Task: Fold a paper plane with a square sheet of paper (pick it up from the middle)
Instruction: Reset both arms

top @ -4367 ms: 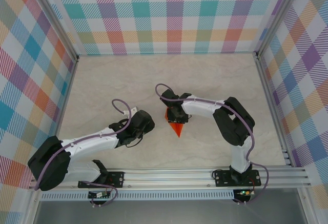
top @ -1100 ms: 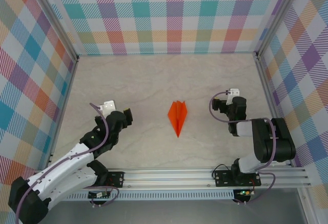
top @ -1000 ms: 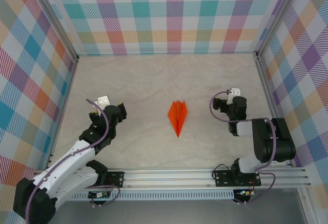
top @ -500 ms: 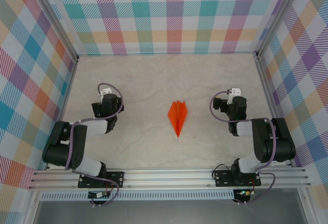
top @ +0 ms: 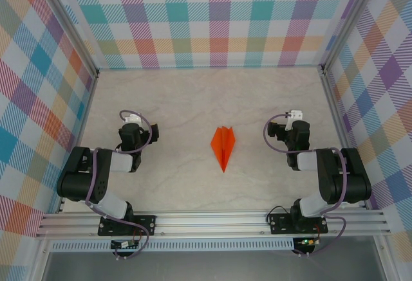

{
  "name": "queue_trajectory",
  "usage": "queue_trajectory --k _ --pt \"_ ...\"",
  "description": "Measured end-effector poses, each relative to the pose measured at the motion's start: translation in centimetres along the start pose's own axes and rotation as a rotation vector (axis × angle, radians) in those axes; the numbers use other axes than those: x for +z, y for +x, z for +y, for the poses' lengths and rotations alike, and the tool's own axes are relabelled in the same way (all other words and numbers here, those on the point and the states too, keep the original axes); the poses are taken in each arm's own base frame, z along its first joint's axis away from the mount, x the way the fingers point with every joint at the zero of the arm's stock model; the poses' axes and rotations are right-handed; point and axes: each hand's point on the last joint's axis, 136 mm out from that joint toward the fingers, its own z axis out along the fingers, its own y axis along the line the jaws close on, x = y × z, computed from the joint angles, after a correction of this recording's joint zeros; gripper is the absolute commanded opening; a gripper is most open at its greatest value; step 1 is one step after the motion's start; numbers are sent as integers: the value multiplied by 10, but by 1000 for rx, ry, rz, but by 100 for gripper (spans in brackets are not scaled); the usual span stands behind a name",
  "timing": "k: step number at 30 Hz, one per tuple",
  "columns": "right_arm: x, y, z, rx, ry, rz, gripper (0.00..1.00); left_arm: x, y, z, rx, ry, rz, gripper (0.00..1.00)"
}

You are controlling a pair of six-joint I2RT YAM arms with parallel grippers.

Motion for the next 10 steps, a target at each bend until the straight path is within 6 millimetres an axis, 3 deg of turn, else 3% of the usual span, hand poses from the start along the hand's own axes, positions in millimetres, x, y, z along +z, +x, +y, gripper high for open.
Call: queue_trajectory --k 10 --pt "0 -1 0 0 0 -2 100 0 -4 -3 -3 18 -15 100"
